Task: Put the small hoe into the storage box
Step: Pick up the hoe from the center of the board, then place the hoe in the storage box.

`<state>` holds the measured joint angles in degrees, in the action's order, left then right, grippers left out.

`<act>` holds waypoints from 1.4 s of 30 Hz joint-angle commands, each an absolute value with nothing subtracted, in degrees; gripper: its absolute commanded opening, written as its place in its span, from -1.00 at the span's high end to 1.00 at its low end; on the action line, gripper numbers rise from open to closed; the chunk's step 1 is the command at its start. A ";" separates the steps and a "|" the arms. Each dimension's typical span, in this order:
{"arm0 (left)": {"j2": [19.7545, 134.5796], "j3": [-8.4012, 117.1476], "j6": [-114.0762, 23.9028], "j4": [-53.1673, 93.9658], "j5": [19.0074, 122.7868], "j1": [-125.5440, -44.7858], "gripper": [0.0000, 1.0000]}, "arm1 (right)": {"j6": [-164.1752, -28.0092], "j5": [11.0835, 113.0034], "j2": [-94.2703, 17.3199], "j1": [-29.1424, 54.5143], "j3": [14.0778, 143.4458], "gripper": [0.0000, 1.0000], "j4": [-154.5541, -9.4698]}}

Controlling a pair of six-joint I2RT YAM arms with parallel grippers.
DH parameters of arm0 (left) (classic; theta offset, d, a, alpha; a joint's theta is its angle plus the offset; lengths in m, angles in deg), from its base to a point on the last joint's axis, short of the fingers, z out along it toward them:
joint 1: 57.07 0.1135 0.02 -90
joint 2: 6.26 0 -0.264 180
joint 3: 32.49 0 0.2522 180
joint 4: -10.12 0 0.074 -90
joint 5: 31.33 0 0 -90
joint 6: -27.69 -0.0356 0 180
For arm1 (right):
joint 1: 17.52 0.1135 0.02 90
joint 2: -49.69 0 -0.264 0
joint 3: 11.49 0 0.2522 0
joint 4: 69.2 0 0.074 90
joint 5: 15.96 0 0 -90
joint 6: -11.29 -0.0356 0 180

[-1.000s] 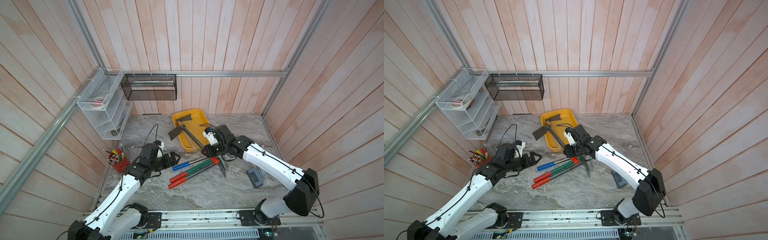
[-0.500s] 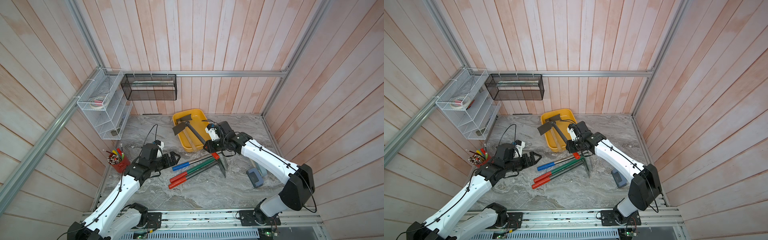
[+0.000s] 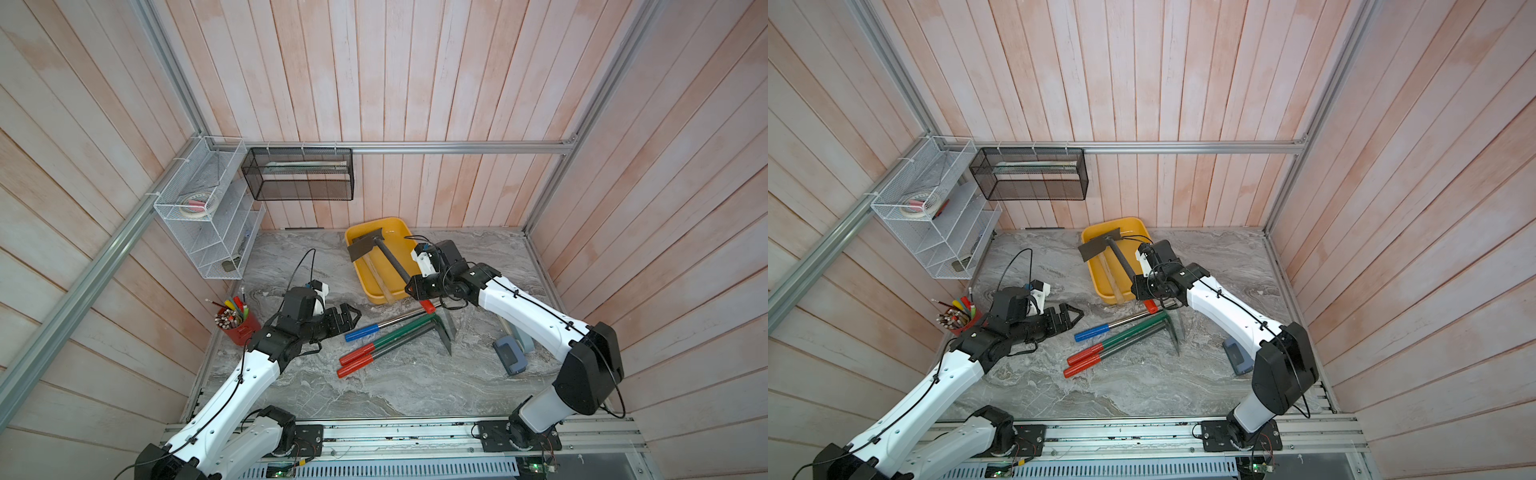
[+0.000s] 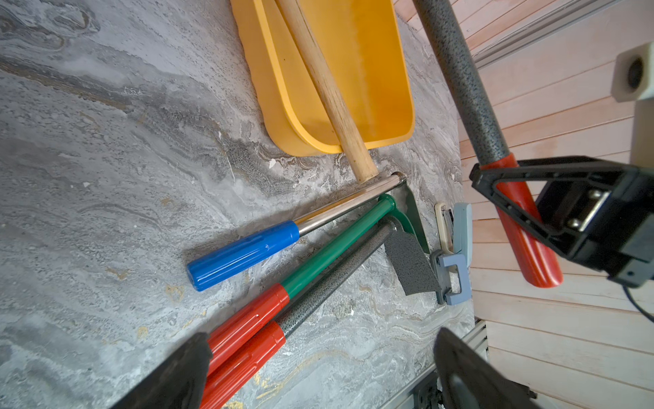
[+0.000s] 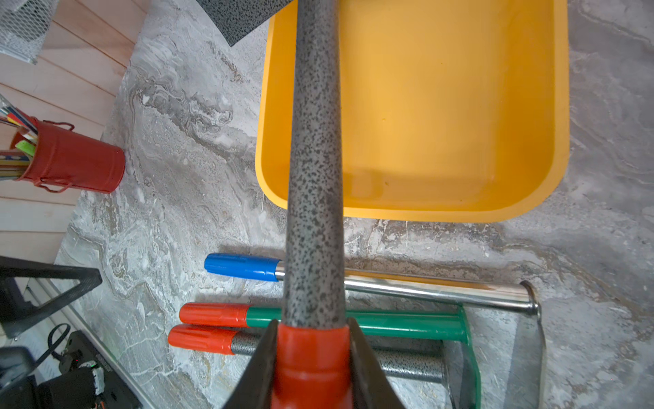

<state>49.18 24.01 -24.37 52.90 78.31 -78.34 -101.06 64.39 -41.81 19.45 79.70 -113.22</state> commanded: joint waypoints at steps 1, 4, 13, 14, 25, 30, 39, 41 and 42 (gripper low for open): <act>49.37 23.90 -26.03 53.41 78.94 -78.07 -1.00 | -102.08 65.82 -42.64 18.72 81.44 1.00 -105.67; 48.78 23.63 -25.66 53.12 78.80 -78.05 -1.00 | -102.60 66.10 -43.97 18.25 81.98 1.00 -104.87; 48.54 23.63 -25.81 53.50 78.36 -78.05 -1.00 | -103.22 66.33 -48.12 17.38 84.91 1.00 -102.89; 48.56 23.79 -25.83 53.67 78.36 -78.06 -1.00 | -103.24 66.07 -48.62 17.26 85.27 1.00 -102.58; 48.26 24.25 -25.47 53.85 78.38 -78.05 -1.00 | -104.71 66.35 -52.68 16.14 89.69 1.00 -101.07; 47.63 24.12 -25.48 54.33 78.16 -78.06 -1.00 | -105.32 66.74 -54.86 15.84 92.47 1.00 -100.72; 46.78 23.72 -25.55 54.77 77.57 -78.07 -1.00 | -106.69 67.67 -58.00 15.71 94.84 1.00 -99.64; 46.76 23.55 -25.48 54.73 77.48 -78.06 -1.00 | -107.45 68.04 -58.45 15.71 94.57 1.00 -98.76; 46.78 23.54 -25.37 54.64 77.56 -78.01 -1.00 | -107.84 68.15 -58.67 15.71 94.42 1.00 -98.34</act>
<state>47.50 24.01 -24.79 54.49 78.09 -78.34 -106.80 66.75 -58.56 16.02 91.83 -104.94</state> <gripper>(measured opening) 0.998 0.288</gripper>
